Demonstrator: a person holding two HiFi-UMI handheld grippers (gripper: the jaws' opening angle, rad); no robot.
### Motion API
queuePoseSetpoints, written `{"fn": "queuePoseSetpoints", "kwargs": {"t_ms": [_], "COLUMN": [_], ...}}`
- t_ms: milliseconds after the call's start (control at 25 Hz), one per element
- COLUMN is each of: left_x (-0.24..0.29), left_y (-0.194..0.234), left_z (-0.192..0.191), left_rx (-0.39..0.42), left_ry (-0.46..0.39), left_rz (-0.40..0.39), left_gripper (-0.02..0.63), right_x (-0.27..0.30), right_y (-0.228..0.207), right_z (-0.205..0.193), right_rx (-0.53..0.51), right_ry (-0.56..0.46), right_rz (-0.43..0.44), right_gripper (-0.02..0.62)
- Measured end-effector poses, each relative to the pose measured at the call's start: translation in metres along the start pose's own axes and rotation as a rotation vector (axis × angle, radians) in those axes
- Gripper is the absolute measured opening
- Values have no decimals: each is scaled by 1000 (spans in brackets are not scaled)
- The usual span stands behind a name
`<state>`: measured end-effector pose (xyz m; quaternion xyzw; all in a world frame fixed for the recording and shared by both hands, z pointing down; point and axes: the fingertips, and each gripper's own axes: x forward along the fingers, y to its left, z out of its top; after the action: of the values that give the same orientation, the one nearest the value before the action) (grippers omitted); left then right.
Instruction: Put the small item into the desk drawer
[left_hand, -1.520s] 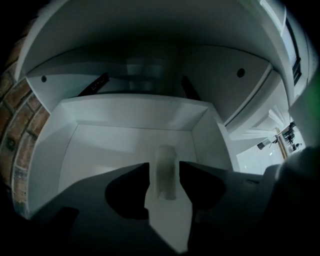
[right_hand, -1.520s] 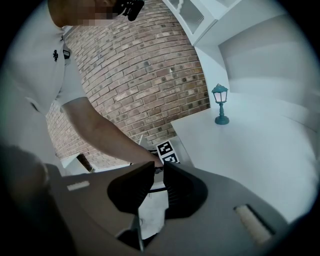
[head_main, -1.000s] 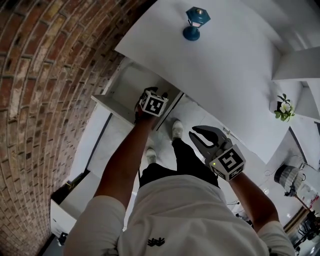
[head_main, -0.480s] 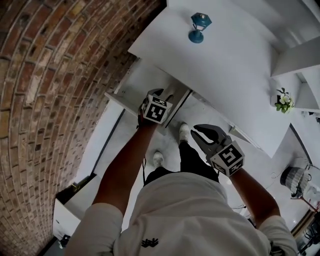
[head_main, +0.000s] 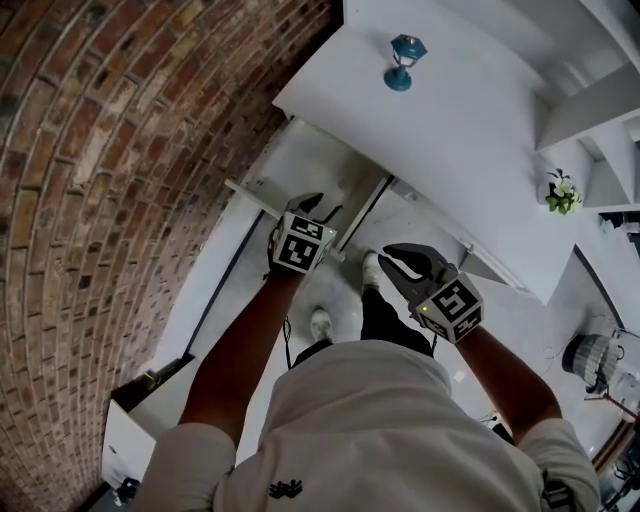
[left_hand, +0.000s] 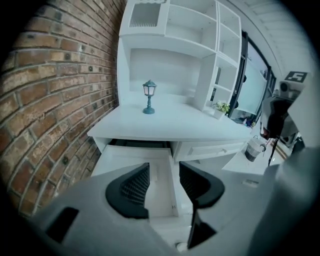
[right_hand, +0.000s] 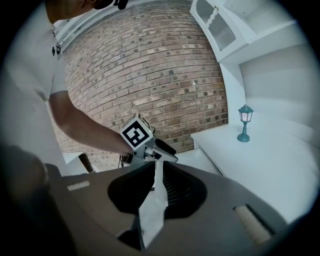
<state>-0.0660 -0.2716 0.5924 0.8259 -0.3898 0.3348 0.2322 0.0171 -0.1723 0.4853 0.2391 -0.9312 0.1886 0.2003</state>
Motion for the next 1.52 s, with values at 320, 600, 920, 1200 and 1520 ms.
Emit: {"fn": "queuePoseSetpoints", "kwargs": {"t_ms": [320, 600, 920, 1200, 1520], "left_x": [-74, -147, -215, -249, -267], "left_y": [-20, -38, -58, -81, -93], "left_z": [-11, -22, -52, -82, -108], "left_rx": [-20, -72, -80, -86, -110], "left_ry": [-117, -248, -327, -309, -286], "left_rz": [-48, -75, -110, -161, -182], "left_gripper": [149, 88, 21, 5, 5], "right_x": [5, 5, 6, -2, -5], "right_y": [36, 73, 115, 136, 167], "right_z": [5, 5, 3, -4, -13], "right_rx": [-1, -17, -23, -10, -11], "right_ry": [-15, -33, -44, -56, -56], "right_rz": [-26, -45, -43, -50, -39], "right_gripper": [54, 43, 32, 18, 11]}}
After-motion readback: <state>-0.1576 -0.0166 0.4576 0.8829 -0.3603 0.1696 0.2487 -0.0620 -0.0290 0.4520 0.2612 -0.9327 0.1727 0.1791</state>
